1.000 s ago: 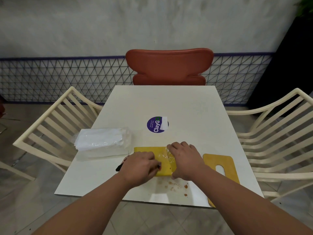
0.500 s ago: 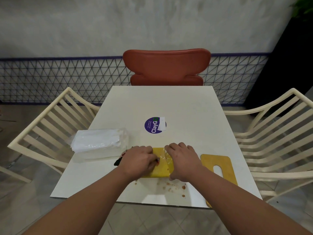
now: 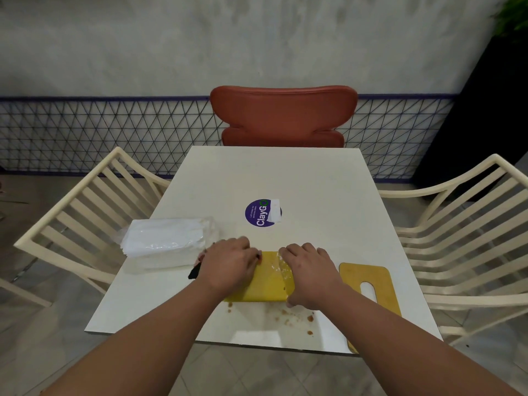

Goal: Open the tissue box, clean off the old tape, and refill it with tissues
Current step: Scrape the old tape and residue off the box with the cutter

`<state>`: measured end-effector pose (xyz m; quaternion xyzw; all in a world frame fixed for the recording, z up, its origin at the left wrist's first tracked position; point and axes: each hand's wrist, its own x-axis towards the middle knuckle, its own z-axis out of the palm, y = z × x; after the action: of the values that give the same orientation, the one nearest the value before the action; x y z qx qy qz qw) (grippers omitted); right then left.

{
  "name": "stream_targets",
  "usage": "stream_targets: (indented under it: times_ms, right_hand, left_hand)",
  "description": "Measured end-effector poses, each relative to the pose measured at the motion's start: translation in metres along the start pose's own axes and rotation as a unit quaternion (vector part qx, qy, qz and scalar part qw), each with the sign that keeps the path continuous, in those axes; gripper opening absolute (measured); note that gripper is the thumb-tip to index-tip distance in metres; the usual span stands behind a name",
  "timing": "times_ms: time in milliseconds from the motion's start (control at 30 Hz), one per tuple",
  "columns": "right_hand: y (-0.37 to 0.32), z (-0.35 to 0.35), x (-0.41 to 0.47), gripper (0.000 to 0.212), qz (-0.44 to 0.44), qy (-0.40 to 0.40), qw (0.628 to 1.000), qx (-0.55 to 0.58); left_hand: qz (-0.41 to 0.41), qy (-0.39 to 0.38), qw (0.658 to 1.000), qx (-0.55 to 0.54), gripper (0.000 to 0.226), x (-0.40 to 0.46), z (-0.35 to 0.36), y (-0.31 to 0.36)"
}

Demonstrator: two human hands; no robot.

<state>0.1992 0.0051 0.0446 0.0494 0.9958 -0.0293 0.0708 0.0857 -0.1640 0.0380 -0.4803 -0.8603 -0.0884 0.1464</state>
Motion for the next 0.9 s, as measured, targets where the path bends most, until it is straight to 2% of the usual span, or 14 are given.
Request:
stream_targets:
  times_ms: [100,200,267,333,433,500,533,633,700,767,833,900]
  right_hand:
    - [0.0,-0.001,-0.001,0.104,-0.001,-0.005,1.0,-0.007]
    - [0.0,-0.001,-0.001,0.104,0.001,-0.005,1.0,-0.006]
    - [0.0,-0.001,0.0,0.104,0.001,-0.005,1.0,-0.005]
    - [0.0,-0.001,0.0,0.105,0.001,-0.006,1.0,-0.003]
    - [0.0,-0.002,0.002,0.106,0.002,-0.008,1.0,-0.003]
    - [0.0,-0.002,0.002,0.106,0.002,-0.009,1.0,-0.005]
    - [0.0,-0.001,0.002,0.106,0.002,-0.008,1.0,-0.006]
    - [-0.001,-0.001,0.001,0.106,0.001,-0.007,1.0,-0.006]
    - [-0.001,0.0,0.001,0.105,0.001,-0.004,1.0,-0.005]
    - [-0.001,-0.002,0.001,0.106,0.0,-0.002,1.0,-0.001]
    - [0.0,-0.003,0.001,0.106,0.0,-0.002,1.0,0.006]
    - [0.001,-0.003,0.002,0.107,0.0,-0.003,1.0,0.017]
  left_hand:
    - [-0.022,0.01,1.0,-0.006,0.029,-0.004,0.001,0.003]
    - [0.055,-0.014,0.998,-0.039,0.029,-0.026,0.005,0.016]
    - [0.066,-0.026,0.997,-0.039,0.028,-0.031,0.007,0.016]
    - [-0.003,0.005,0.999,-0.032,0.028,-0.028,0.008,0.007]
    - [-0.167,0.043,0.984,-0.034,0.016,-0.023,0.001,-0.003]
    - [-0.212,0.042,0.975,-0.054,0.013,-0.026,0.001,0.001]
    - [-0.191,0.035,0.979,-0.058,0.014,-0.029,0.002,0.008]
    - [-0.041,-0.004,0.999,-0.034,0.023,-0.039,0.008,0.03]
    - [-0.018,-0.008,1.0,-0.017,0.026,-0.038,0.011,0.028]
    - [-0.111,0.019,0.993,-0.025,0.02,-0.033,0.009,0.015]
    - [-0.228,0.03,0.972,-0.047,0.016,-0.03,0.005,0.004]
    - [-0.271,0.008,0.96,-0.063,0.021,-0.029,0.004,0.003]
